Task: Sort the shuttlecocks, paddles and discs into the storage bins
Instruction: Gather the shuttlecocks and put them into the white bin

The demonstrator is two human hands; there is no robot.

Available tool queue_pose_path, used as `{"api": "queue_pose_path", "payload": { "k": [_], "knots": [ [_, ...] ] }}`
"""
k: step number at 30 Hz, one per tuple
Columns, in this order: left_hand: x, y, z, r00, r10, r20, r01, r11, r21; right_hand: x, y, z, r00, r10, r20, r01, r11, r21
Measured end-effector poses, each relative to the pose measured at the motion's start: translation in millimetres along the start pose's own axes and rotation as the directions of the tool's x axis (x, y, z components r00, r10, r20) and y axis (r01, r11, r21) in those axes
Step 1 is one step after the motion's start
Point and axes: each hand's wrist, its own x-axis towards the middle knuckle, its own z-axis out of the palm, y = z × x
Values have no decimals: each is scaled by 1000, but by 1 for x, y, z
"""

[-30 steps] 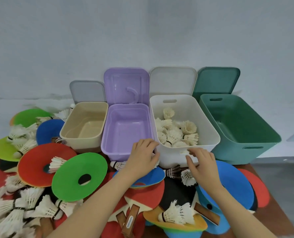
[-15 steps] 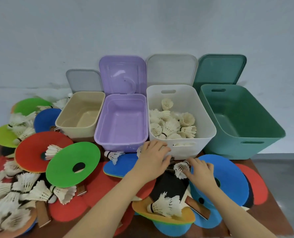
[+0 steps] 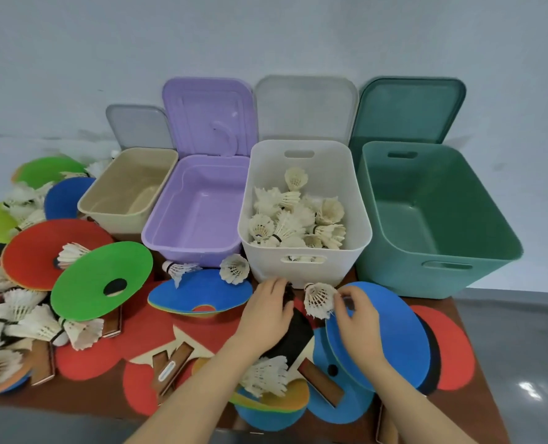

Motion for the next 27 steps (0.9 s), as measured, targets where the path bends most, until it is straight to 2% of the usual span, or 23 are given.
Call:
{"api": "queue_pose_path", "payload": {
  "k": [4, 8, 16, 22, 24, 27],
  "knots": [
    [5, -8, 14, 998, -51, 45, 48, 996, 77, -2, 2, -7, 999, 30, 11, -31, 996, 81],
    [8, -12, 22, 992, -72, 99, 66, 996, 63, -3, 2, -9, 997, 70, 42, -75, 988, 132],
    [14, -19, 22, 999, -28, 41, 24, 995, 98, -6, -2, -15, 992, 108, 71, -121, 967, 224],
    [9, -17, 16, 994, 73, -85, -62, 990, 128, -6, -4, -22, 994, 104, 36, -109, 972, 206],
    [6, -16, 13, 997, 66, -51, -56, 984, 170, -7, -7, -24, 995, 94, 40, -100, 975, 197],
    [1, -15, 13, 995, 39, 94, -60, 970, 237, -9, -12, -27, 994, 86, 66, -95, 982, 162]
  ]
}}
